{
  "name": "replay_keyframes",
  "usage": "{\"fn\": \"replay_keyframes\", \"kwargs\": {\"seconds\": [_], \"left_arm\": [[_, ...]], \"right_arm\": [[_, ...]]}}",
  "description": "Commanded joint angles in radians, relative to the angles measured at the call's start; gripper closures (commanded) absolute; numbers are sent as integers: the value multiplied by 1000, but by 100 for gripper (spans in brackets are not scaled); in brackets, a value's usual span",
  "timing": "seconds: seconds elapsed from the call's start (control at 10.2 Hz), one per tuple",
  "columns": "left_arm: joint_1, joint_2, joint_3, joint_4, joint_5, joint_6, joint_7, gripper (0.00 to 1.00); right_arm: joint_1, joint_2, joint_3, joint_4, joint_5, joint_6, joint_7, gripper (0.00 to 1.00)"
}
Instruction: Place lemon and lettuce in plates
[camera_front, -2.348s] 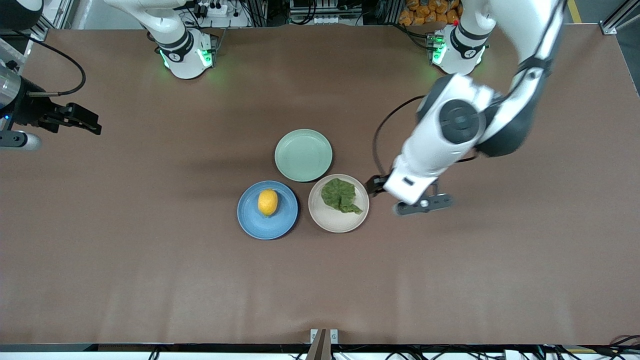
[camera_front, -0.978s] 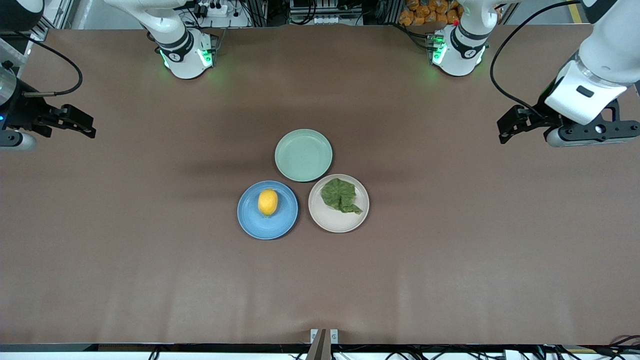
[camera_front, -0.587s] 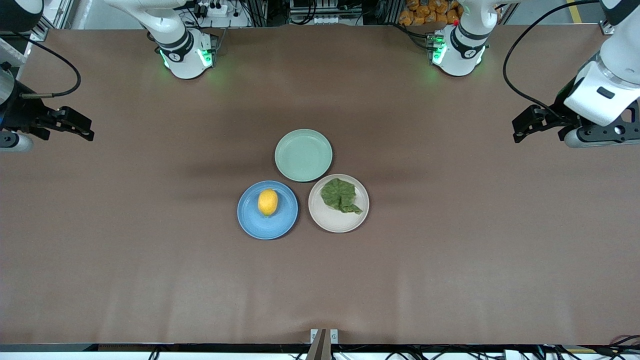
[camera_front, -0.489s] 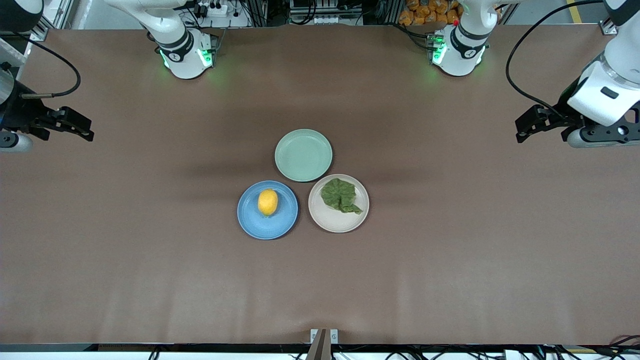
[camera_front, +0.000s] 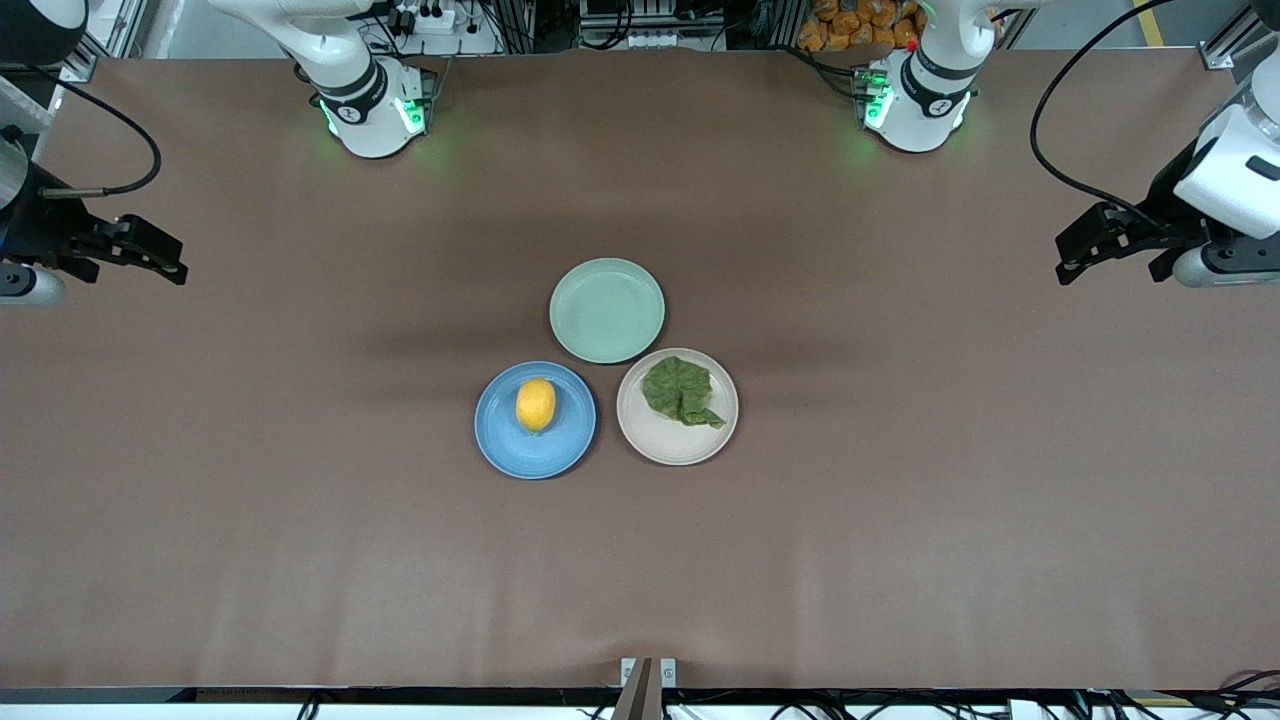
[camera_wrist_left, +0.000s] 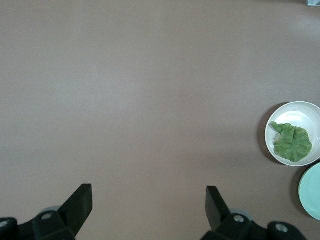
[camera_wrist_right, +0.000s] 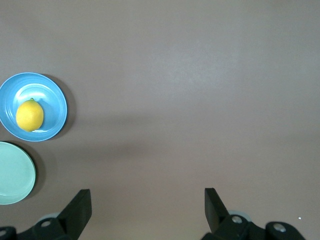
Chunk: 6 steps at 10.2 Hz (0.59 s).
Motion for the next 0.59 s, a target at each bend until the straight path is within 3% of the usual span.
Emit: {"fn": "replay_keyframes", "kwargs": {"seconds": [0.0, 0.49], "left_arm": [[-17, 6, 11, 23, -7, -24, 13, 0], [-15, 24, 11, 23, -9, -24, -1, 0]], "right_arm": [[1, -21, 2, -25, -14, 13, -10, 0], [-1, -29, 2, -34, -14, -2, -27, 0]]}}
